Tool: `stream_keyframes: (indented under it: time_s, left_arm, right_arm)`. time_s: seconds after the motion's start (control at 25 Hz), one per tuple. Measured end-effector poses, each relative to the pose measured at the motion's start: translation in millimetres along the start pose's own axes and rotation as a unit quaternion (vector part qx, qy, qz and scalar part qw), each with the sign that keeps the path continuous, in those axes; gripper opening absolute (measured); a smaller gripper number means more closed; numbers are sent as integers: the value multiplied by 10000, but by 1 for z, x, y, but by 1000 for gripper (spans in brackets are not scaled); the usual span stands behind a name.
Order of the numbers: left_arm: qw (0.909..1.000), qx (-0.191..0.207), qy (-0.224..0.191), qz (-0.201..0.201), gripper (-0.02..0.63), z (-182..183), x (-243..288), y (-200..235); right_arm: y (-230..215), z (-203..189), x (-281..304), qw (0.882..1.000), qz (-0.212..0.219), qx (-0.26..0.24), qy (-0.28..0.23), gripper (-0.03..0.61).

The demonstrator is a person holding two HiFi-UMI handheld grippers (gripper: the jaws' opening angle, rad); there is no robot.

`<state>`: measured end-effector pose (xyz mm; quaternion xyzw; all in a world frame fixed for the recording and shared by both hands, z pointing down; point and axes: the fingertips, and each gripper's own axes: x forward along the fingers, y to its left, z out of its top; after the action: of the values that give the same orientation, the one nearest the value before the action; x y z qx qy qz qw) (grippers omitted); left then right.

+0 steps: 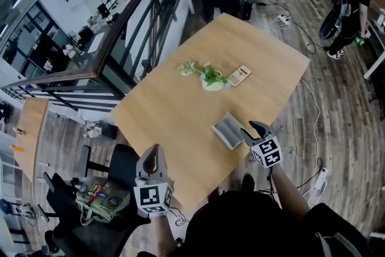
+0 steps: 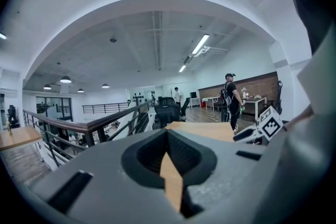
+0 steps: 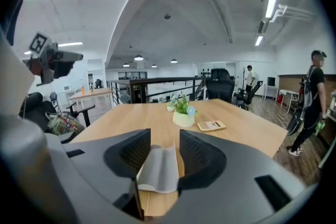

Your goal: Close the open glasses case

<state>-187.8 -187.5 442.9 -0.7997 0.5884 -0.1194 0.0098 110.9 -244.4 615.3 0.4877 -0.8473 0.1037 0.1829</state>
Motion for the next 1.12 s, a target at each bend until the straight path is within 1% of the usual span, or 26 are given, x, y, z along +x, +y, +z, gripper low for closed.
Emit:
stream_keyframes:
  time_s: [0.12, 0.24, 0.32, 0.52, 0.68, 0.76, 0.84, 0.92, 0.96, 1.04, 1.12]
  left_arm:
    - [9999, -16, 41, 132, 0, -3, -7, 6]
    - [9997, -40, 115, 225, 0, -8, -16, 7]
    - [9995, -36, 158, 267, 0, -10, -19, 9]
    - [9990, -65, 198, 386, 0, -13, -24, 11]
    - [9987, -76, 218, 446, 0, -13, -26, 12]
    - [9986, -79, 217, 478, 0, -13, -28, 13]
    - [9983, -66, 232, 522, 0, -14, -30, 14]
    - [9981, -64, 250, 562, 0, -15, -33, 16]
    - [9981, -58, 253, 567, 0, -16, -34, 16]
    - [9982, -29, 246, 552, 0, -17, -35, 15]
    - [9983, -25, 234, 535, 0, -18, -36, 15]
  right_arm:
    - [-13, -44, 33, 9982, 21, 35, 594, 183]
    - [-22, -83, 60, 9934, -9, 279, 1111, 178]
    - [-24, -103, 73, 9894, -51, 488, 1368, 176]
    - [-20, -133, 92, 9799, -5, 536, 1921, 171]
    - [-24, -145, 97, 9741, -65, 675, 2157, 155]
    - [-27, -146, 98, 9738, -121, 584, 2195, 133]
    - [-29, -144, 98, 9747, -177, 513, 2168, 79]
    - [-28, -142, 97, 9752, -162, 417, 2166, 44]
    - [-26, -140, 97, 9756, -144, 324, 2165, 37]
    - [-21, -132, 96, 9762, -122, -15, 2165, 27]
    - [-16, -131, 97, 9719, -194, -623, 2262, 23]
